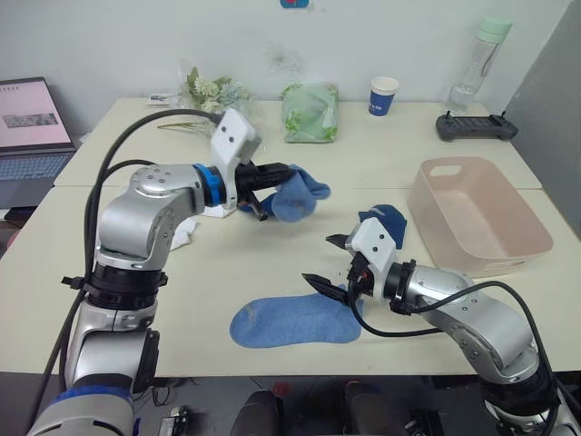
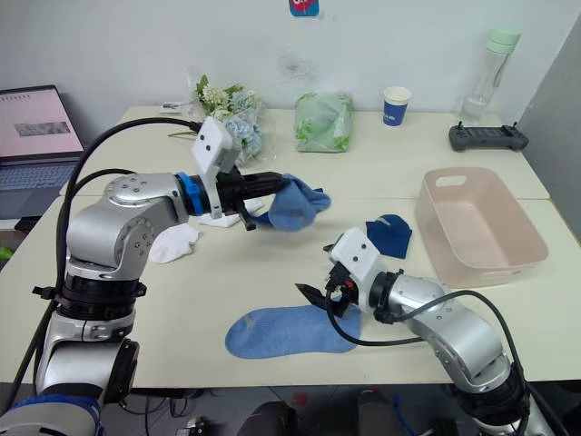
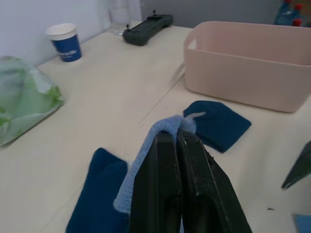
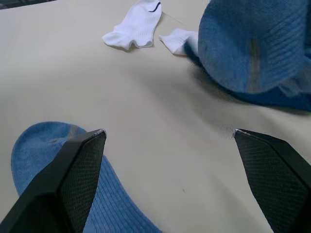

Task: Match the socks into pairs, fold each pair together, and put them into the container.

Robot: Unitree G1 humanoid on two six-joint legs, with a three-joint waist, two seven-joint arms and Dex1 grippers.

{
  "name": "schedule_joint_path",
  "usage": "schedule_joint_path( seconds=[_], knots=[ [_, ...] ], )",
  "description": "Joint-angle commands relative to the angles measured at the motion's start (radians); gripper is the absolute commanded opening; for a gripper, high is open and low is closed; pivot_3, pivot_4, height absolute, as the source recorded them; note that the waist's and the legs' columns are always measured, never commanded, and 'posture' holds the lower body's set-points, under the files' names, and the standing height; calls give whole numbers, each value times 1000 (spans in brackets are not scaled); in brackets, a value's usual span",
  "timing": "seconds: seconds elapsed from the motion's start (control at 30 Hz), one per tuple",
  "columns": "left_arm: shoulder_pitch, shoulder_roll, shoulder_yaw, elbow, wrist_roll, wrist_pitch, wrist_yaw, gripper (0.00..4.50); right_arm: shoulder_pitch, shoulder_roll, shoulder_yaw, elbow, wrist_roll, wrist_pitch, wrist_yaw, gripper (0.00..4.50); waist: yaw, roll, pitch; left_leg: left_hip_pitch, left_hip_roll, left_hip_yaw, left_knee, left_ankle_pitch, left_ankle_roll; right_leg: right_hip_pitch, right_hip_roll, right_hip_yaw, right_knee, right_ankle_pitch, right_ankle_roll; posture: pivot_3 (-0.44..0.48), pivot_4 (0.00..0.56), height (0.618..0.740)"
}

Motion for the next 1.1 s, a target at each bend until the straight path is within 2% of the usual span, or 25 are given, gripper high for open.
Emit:
schedule_joint_path(
  seconds=[0.03,0.2,0.4,0.5,0.6,0.87,1.0,1.1],
  knots=[
    [39,-9,-76,-15,60,-140,-33,17,20,-30,-45,-58,5,5,8,4500,0,0,0,0,0,0,0,0,0,0,0,0,0,0,0,0,150,740],
    [129,-14,-192,69,198,-407,-74,17,61,-92,-59,-80,2,28,18,4500,0,0,0,1,0,1,0,0,0,1,0,1,-1,0,0,0,150,740],
    [205,-14,-222,192,287,-595,-80,17,74,-96,-52,-86,-4,29,5,4500,0,0,0,1,0,0,0,0,0,1,0,0,0,0,0,0,150,740],
    [220,-15,-194,187,252,-600,-114,17,71,-92,-43,-82,-10,26,4,4500,1,0,0,1,0,0,0,0,0,1,0,0,0,0,0,0,150,740],
    [226,6,-146,120,178,-531,-154,585,63,-90,-37,-71,-17,19,5,4500,0,0,0,0,0,0,0,0,0,1,0,0,0,0,0,0,150,740],
    [325,151,11,-22,25,-305,-203,3159,63,-80,-38,-54,-39,9,7,4500,-4,0,0,1,1,0,0,0,1,1,1,0,0,0,0,0,150,740],
    [396,200,22,-20,32,-317,-229,4451,56,-75,-31,-39,-48,-1,9,4500,-2,0,0,1,1,-1,0,0,1,1,1,-1,0,0,0,0,150,740],
    [426,169,-11,-26,71,-372,-201,4480,46,-71,-25,-25,-58,-9,10,4500,4,0,0,1,0,0,0,0,1,2,1,-1,-1,0,0,0,150,740]
  ],
)
